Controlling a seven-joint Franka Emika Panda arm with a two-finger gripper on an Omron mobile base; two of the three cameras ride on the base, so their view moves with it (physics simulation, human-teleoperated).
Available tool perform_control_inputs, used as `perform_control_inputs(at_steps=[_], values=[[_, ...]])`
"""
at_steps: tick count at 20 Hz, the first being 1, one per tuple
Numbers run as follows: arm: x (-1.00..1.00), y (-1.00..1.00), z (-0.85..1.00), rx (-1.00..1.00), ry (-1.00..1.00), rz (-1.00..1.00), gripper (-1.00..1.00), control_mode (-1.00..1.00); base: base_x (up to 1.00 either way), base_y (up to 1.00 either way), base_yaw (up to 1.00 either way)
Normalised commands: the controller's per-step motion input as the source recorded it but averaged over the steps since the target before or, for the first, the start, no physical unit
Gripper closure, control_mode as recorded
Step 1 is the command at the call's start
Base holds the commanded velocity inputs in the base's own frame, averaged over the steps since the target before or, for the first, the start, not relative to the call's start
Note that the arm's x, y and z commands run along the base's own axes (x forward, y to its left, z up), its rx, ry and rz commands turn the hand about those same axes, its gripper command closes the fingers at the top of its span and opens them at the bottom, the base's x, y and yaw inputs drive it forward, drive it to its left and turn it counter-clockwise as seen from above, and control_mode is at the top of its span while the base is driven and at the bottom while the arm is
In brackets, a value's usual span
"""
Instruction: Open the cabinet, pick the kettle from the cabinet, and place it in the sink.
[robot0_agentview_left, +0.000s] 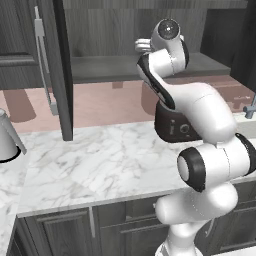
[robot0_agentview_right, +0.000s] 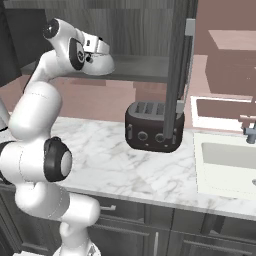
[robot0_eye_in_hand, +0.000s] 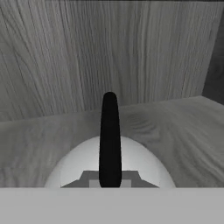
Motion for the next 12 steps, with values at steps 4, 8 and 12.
perform_control_inputs(at_steps=[4,8,12], values=[[-0.63,0.0,0.03,0.05,0.0,0.0,1.0,-1.0,0.0,0.0,0.0],[-0.66,0.0,0.04,0.05,0.0,0.0,1.0,-1.0,0.0,0.0,0.0],[-0.68,0.0,0.04,0.06,0.0,0.0,1.0,-1.0,0.0,0.0,0.0]])
